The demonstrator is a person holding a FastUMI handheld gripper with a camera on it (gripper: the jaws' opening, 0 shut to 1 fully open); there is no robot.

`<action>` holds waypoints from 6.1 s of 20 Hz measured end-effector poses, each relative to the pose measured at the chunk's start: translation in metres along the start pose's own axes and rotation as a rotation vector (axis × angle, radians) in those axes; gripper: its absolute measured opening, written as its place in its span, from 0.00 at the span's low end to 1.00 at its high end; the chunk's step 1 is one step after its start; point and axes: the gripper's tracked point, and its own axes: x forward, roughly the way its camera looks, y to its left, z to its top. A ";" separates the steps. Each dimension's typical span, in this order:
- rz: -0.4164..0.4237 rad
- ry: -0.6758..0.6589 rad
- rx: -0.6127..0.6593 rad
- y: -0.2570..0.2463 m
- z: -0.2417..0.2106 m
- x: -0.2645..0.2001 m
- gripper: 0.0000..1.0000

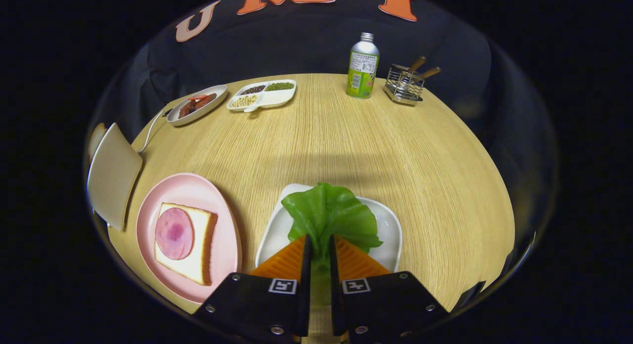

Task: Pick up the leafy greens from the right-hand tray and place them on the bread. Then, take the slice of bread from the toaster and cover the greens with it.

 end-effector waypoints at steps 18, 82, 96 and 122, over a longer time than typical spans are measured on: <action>0.325 -0.150 0.137 0.053 0.050 -0.071 0.02; 0.690 0.085 -0.206 0.445 0.156 -0.157 0.84; 0.610 0.202 -0.182 0.452 0.137 -0.122 0.44; 0.772 -0.090 0.052 0.287 0.143 -0.221 0.07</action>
